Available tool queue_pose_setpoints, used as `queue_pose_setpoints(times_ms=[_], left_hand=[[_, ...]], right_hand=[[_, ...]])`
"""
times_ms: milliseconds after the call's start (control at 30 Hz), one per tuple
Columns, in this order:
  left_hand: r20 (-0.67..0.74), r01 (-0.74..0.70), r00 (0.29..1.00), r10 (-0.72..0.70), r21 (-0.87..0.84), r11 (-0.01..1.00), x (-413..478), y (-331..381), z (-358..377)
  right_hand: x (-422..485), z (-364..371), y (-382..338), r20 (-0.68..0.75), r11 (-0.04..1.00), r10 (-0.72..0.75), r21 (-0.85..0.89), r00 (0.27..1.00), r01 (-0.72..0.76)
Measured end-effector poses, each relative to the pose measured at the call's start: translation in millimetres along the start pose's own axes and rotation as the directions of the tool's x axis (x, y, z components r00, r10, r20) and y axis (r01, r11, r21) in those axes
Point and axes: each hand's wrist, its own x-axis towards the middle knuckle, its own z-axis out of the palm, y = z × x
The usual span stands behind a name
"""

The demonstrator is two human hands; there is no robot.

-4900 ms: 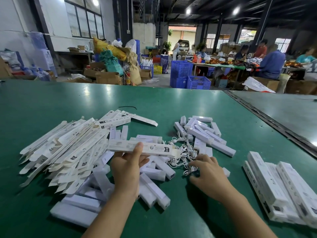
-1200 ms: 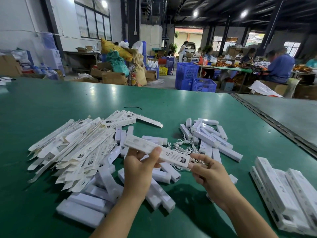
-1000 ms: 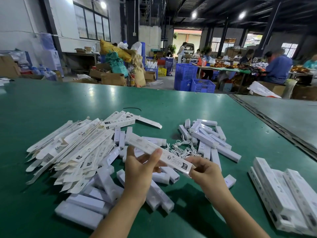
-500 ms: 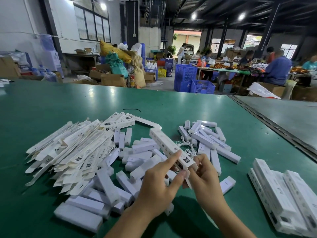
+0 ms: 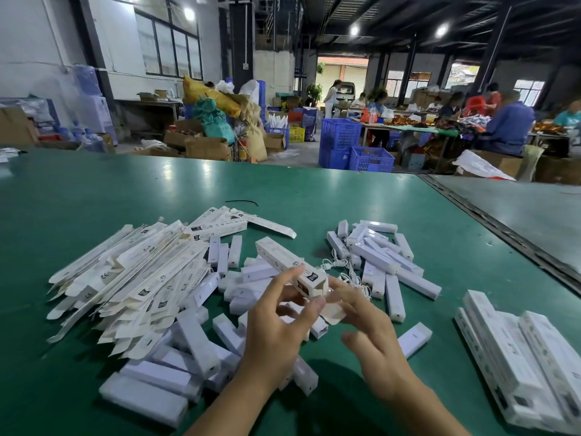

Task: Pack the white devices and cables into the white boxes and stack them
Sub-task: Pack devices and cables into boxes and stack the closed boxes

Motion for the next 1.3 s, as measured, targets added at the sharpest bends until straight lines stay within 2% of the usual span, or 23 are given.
queue_pose_setpoints(times_ms=[67, 200, 400, 500, 600, 733, 867, 1033, 1300], left_hand=[[0.000, 0.009, 1.000, -0.009, -0.018, 1.000, 1.4, -0.9, -1.1], [0.036, 0.031, 0.999, -0.031, -0.003, 1.000, 2.9, -2.3, -4.4], [0.091, 0.049, 0.995, -0.051, 0.032, 0.998, 3.8, -1.6, -3.5], [0.111, 0.074, 0.991, -0.077, 0.032, 0.997, 3.3, -2.4, -1.3], [0.102, 0.096, 0.990, -0.101, 0.050, 0.994, 2.9, -2.0, 0.3], [0.102, 0.096, 0.990, -0.101, 0.049, 0.994, 2.4, 0.0, 0.1], [0.116, 0.078, 0.990, -0.084, 0.057, 0.995, 0.5, 1.0, 0.0], [0.090, 0.043, 0.995, -0.050, 0.082, 0.996, 0.9, 0.0, -0.3], [0.068, 0.063, 0.995, -0.069, 0.079, 0.995, -0.8, 2.0, -0.5]], right_hand=[[0.9, 0.2, -0.5, 0.018, 0.993, -0.049, -0.108, 0.999, 0.051], [3.5, 0.2, 3.6, 0.008, 0.968, -0.160, -0.197, 0.987, 0.159], [6.5, 0.0, 7.3, -0.056, 0.956, -0.179, -0.244, 0.982, 0.161], [6.9, 1.6, 10.1, -0.101, 0.960, -0.197, -0.220, 0.975, 0.172], [6.4, 3.1, 6.9, -0.135, 0.976, -0.154, -0.172, 0.979, 0.130], [6.5, 1.6, 5.1, -0.171, 0.972, -0.144, -0.209, 0.975, 0.107], [6.5, 1.4, 6.6, -0.180, 0.970, -0.166, -0.209, 0.970, 0.127], [5.3, -2.1, 9.9, -0.141, 0.983, -0.118, -0.154, 0.983, 0.096], [7.5, -4.1, 9.7, -0.122, 0.985, -0.118, -0.138, 0.986, 0.100]])
